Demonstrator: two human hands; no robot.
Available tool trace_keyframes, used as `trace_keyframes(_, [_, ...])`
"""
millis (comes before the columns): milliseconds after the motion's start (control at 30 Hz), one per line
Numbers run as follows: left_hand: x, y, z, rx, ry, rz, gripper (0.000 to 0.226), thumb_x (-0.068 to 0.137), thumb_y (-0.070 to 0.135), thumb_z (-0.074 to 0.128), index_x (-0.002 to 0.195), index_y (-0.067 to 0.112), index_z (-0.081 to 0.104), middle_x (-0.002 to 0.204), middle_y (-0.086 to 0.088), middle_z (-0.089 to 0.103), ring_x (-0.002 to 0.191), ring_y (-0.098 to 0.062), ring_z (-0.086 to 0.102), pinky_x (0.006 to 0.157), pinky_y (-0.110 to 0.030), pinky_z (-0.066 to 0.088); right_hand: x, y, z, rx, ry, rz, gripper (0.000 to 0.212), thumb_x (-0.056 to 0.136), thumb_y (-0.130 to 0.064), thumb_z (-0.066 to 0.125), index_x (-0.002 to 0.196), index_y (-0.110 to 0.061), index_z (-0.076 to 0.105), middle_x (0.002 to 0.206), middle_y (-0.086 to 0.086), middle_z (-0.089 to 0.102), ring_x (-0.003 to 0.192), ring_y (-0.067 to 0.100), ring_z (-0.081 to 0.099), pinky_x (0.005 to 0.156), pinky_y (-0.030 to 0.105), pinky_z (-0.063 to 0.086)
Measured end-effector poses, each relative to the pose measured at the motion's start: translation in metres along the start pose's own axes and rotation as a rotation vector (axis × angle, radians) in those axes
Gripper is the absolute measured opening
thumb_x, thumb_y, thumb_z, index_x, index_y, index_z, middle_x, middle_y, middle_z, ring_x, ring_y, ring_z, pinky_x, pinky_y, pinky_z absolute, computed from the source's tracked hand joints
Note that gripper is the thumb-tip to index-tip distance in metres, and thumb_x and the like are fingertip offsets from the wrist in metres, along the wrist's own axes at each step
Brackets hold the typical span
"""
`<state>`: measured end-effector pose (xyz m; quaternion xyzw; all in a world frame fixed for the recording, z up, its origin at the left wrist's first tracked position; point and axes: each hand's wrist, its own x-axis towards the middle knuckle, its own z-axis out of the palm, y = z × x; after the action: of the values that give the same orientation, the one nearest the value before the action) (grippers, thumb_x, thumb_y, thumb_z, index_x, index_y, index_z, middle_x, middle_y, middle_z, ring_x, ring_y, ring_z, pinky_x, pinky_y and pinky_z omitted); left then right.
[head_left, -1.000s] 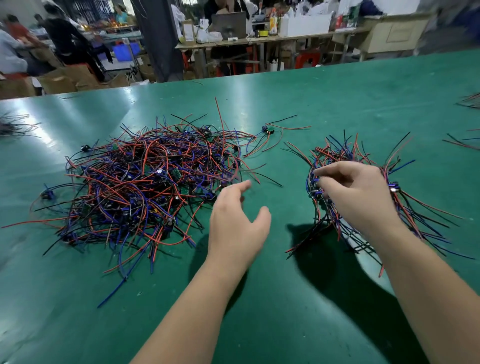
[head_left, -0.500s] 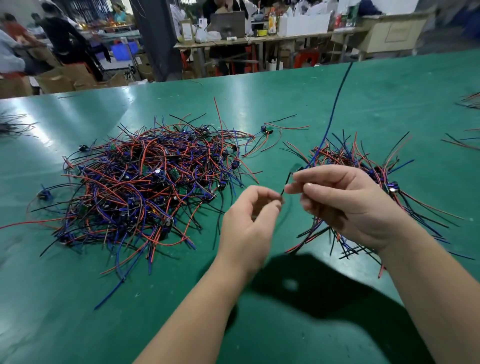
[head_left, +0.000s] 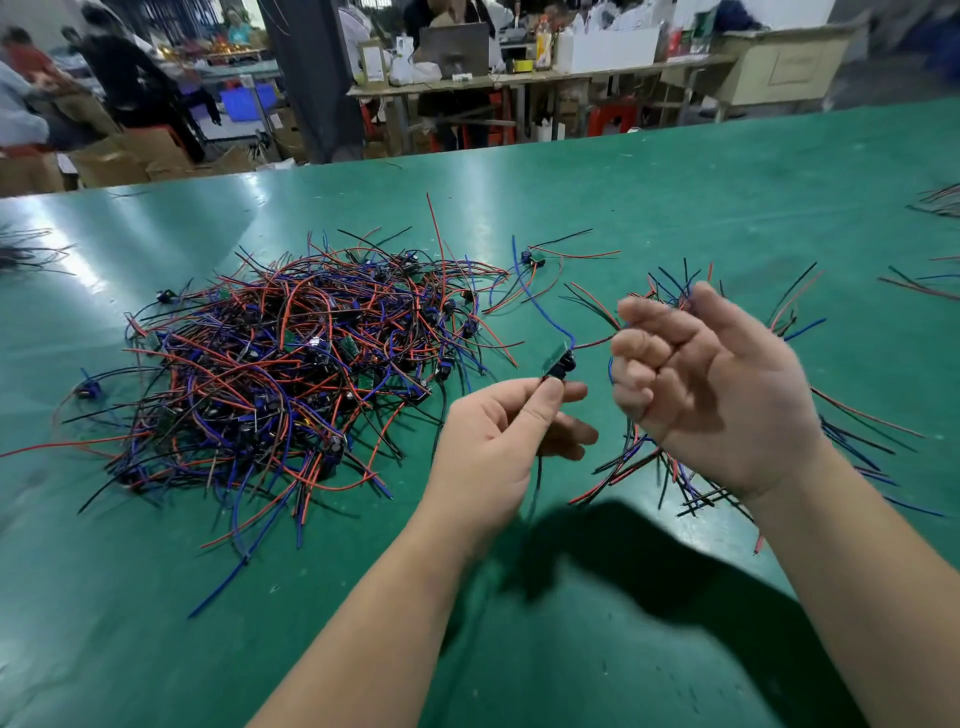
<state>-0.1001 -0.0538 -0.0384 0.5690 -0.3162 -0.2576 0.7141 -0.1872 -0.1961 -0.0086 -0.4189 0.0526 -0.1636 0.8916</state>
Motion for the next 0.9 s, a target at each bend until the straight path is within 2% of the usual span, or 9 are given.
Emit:
trace_keyframes(100, [0.001, 0.001, 0.001, -0.057, -0.041, -0.105, 0.026, 0.098, 0.013, 0.046, 0.084, 0.009, 0.067, 0.055, -0.004, 0.067, 0.048, -0.010, 0.060, 0.053, -0.019, 0.052, 0.002, -0.001, -0.005, -0.042, 0.055, -0.036, 0.035, 0.072, -0.011, 0.051, 0.100, -0.008, 0.071, 0.080, 0.007, 0.070, 0.062, 0.014, 0.062, 0.056, 0.019, 0.051])
trace_keyframes(167, [0.001, 0.001, 0.002, -0.065, -0.056, -0.151, 0.027, 0.098, 0.014, 0.046, 0.082, 0.008, 0.066, 0.053, -0.004, 0.066, 0.045, -0.010, 0.058, 0.050, -0.018, 0.051, 0.005, 0.006, -0.004, -0.212, 0.146, -0.076, 0.035, 0.072, -0.003, 0.056, 0.106, -0.009, 0.062, 0.074, 0.006, 0.067, 0.057, 0.012, 0.062, 0.053, 0.016, 0.049])
trace_keyframes(300, [0.000, -0.001, 0.005, -0.075, -0.077, -0.198, 0.030, 0.099, 0.013, 0.044, 0.080, 0.006, 0.065, 0.051, -0.004, 0.065, 0.042, -0.008, 0.058, 0.047, -0.017, 0.049, 0.007, 0.021, -0.002, -0.496, 0.354, -0.023, 0.030, 0.067, -0.019, 0.073, 0.084, -0.011, 0.050, 0.050, 0.004, 0.048, 0.038, 0.010, 0.043, 0.037, 0.018, 0.036])
trace_keyframes(400, [0.001, -0.003, 0.005, -0.090, -0.103, -0.202, 0.034, 0.099, 0.013, 0.043, 0.076, 0.009, 0.067, 0.048, -0.004, 0.063, 0.039, -0.009, 0.056, 0.046, -0.017, 0.049, 0.004, 0.021, 0.001, -0.671, 0.312, 0.182, 0.031, 0.068, -0.041, 0.068, 0.062, -0.012, 0.056, 0.046, 0.001, 0.050, 0.035, 0.009, 0.041, 0.034, 0.015, 0.033])
trace_keyframes(467, [0.002, -0.005, 0.004, -0.115, -0.124, -0.209, 0.038, 0.098, 0.014, 0.044, 0.071, 0.012, 0.070, 0.045, -0.003, 0.059, 0.037, -0.011, 0.055, 0.045, -0.018, 0.049, 0.002, 0.021, 0.002, -0.610, 0.243, 0.242, 0.032, 0.071, -0.043, 0.064, 0.062, -0.012, 0.065, 0.050, -0.001, 0.055, 0.038, 0.007, 0.045, 0.036, 0.014, 0.037])
trace_keyframes(567, [0.002, -0.005, 0.003, -0.179, -0.200, -0.266, 0.035, 0.087, 0.028, 0.050, 0.068, 0.013, 0.075, 0.042, 0.000, 0.052, 0.038, -0.013, 0.055, 0.050, -0.023, 0.050, 0.002, 0.020, 0.003, -0.370, 0.146, 0.219, 0.029, 0.074, -0.031, 0.062, 0.084, -0.006, 0.072, 0.063, 0.002, 0.064, 0.050, 0.007, 0.057, 0.046, 0.015, 0.046])
trace_keyframes(667, [-0.001, -0.005, 0.005, -0.229, -0.289, -0.320, 0.035, 0.083, 0.033, 0.050, 0.072, 0.013, 0.076, 0.042, 0.000, 0.052, 0.040, -0.013, 0.057, 0.053, -0.024, 0.050, 0.003, 0.017, 0.002, -0.190, 0.132, 0.141, 0.017, 0.071, -0.017, 0.062, 0.078, -0.013, 0.077, 0.076, 0.006, 0.069, 0.063, 0.010, 0.064, 0.056, 0.021, 0.054])
trace_keyframes(800, [-0.006, -0.006, 0.011, -0.153, -0.362, -0.361, 0.039, 0.100, 0.020, 0.036, 0.080, 0.007, 0.067, 0.047, -0.002, 0.059, 0.044, -0.013, 0.060, 0.055, -0.022, 0.051, 0.004, 0.015, 0.000, -0.255, 0.216, 0.083, 0.009, 0.063, -0.017, 0.066, 0.061, -0.019, 0.074, 0.062, 0.001, 0.067, 0.050, 0.005, 0.057, 0.048, 0.014, 0.044])
trace_keyframes(900, [-0.009, -0.005, 0.015, -0.110, -0.228, -0.379, 0.026, 0.097, 0.017, 0.046, 0.082, 0.002, 0.061, 0.056, -0.004, 0.066, 0.046, -0.015, 0.061, 0.052, -0.023, 0.051, 0.004, 0.016, 0.000, -0.350, 0.221, 0.094, 0.006, 0.061, -0.020, 0.068, 0.062, -0.019, 0.074, 0.062, 0.000, 0.067, 0.045, 0.005, 0.050, 0.041, 0.013, 0.042])
